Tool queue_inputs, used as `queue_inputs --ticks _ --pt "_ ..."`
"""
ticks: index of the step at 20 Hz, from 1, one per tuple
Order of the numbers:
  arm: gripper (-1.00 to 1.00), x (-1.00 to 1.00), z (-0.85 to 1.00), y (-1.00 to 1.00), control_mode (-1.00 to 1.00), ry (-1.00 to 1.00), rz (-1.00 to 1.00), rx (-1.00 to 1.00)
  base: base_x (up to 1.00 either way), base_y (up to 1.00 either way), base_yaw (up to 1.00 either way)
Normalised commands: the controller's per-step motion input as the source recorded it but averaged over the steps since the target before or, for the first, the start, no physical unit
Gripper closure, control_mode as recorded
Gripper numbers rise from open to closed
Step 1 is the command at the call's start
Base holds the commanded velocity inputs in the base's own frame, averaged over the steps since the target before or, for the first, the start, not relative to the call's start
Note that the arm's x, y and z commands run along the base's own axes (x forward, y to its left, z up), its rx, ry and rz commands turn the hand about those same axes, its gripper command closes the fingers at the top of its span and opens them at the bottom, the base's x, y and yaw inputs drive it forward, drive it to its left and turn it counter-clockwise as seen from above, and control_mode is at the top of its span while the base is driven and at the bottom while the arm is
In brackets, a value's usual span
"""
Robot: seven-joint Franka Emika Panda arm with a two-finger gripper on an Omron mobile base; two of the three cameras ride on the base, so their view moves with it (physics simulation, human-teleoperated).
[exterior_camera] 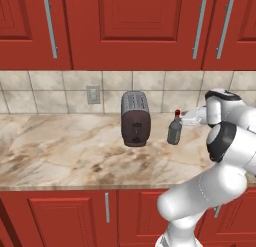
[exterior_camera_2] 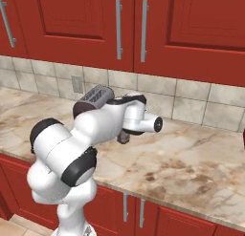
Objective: Place the liquors on the top shelf of the fridge to keep them out of children's reach, and place the sweet potato on lower shelves for easy access.
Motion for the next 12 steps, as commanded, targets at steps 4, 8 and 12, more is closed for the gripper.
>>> queue_inputs --ticks 4,8,12 --pt "-1.0 0.28 -0.12 -0.11 -1.0 -0.02 0.0 0.0 0.0 0.0 0.0" --pt "-1.0 0.25 -0.12 -0.12 -1.0 -0.03 0.0 0.0 0.0 0.0 0.0" --pt "-1.0 0.23 -0.16 -0.13 -1.0 -0.02 0.0 0.0 0.0 0.0 0.0"
